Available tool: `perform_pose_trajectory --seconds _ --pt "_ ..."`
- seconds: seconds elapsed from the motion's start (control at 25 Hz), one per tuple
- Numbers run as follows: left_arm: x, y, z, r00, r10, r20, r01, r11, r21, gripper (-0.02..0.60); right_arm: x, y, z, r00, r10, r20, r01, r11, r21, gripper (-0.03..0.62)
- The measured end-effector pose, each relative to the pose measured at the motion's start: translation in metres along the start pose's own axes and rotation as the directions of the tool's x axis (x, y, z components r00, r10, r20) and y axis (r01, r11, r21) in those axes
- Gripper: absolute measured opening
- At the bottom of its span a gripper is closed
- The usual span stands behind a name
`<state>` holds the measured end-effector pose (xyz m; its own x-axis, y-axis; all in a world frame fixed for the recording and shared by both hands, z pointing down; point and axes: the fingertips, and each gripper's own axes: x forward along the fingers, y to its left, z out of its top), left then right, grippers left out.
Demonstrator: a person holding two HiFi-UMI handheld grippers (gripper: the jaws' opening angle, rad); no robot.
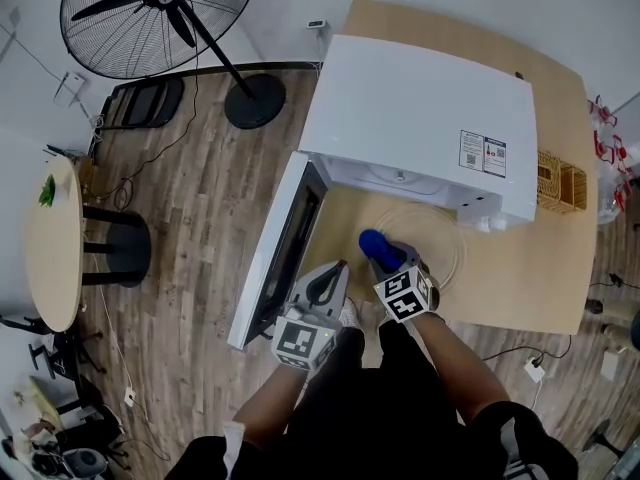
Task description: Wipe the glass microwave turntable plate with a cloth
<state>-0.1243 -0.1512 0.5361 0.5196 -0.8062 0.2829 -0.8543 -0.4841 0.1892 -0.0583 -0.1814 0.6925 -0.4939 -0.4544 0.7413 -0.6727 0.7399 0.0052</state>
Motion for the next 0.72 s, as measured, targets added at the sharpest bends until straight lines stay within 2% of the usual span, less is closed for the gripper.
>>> perform_pose_trajectory --seconds 0.36,0.72 --pt "0.004 -0.006 0.000 1.000 -0.012 -0.008 0.012 1.000 0.005 0.002 0.001 -0.028 0.001 0.999 -0.049 0.003 0.048 0.999 0.025 0.158" --pt "0.013 -0.017 0.001 0.999 -0.041 -0.018 0.041 0.999 0.014 0.002 -0.009 -0.091 -0.010 0.982 -0.190 0.004 0.187 0.970 0.156 0.156"
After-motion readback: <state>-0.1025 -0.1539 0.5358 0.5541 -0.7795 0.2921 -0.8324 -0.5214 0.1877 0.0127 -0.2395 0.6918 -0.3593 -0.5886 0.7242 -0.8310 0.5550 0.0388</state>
